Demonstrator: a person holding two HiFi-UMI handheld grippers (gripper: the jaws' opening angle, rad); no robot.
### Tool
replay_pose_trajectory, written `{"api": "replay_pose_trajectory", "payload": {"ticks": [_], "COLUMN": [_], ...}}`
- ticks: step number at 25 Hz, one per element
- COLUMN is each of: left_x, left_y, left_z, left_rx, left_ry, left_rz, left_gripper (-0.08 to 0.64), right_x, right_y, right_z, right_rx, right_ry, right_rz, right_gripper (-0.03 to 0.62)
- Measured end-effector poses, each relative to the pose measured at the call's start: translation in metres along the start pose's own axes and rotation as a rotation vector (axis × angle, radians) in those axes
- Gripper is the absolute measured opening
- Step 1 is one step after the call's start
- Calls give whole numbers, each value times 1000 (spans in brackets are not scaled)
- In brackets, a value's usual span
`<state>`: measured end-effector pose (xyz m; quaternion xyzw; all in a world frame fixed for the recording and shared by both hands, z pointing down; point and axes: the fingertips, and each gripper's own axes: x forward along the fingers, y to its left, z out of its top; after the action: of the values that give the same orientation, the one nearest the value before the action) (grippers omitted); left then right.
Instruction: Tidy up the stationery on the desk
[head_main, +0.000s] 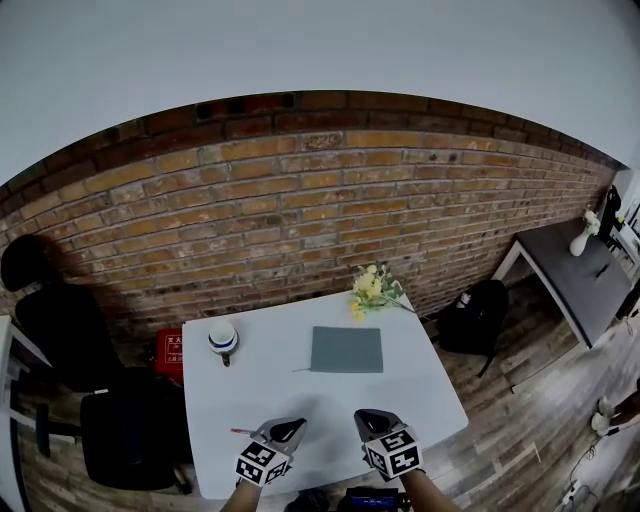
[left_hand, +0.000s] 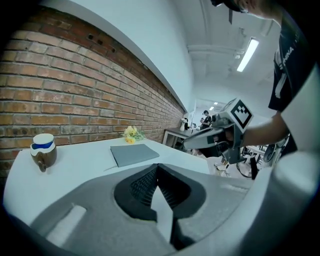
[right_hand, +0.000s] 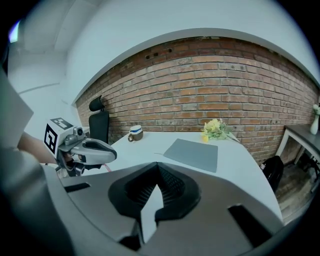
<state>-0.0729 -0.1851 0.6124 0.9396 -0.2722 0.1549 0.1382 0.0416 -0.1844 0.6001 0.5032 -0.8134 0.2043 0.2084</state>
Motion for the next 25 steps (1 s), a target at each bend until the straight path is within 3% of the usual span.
{"api": "replay_pose_trajectory", "payload": {"ticks": [7, 25], "left_x": [9, 40], "left_y": [18, 20], "left_z": [3, 40], "left_rx": [-15, 7], "left_ry": [-8, -38], "left_rz": [-6, 106], "left_gripper": [9, 9], "right_x": [17, 22], "right_y": [-4, -48], "right_z": [9, 45], "right_rx": [2, -42], "right_ry": [12, -30], "right_rz": [-2, 91], "right_gripper": [9, 9]}}
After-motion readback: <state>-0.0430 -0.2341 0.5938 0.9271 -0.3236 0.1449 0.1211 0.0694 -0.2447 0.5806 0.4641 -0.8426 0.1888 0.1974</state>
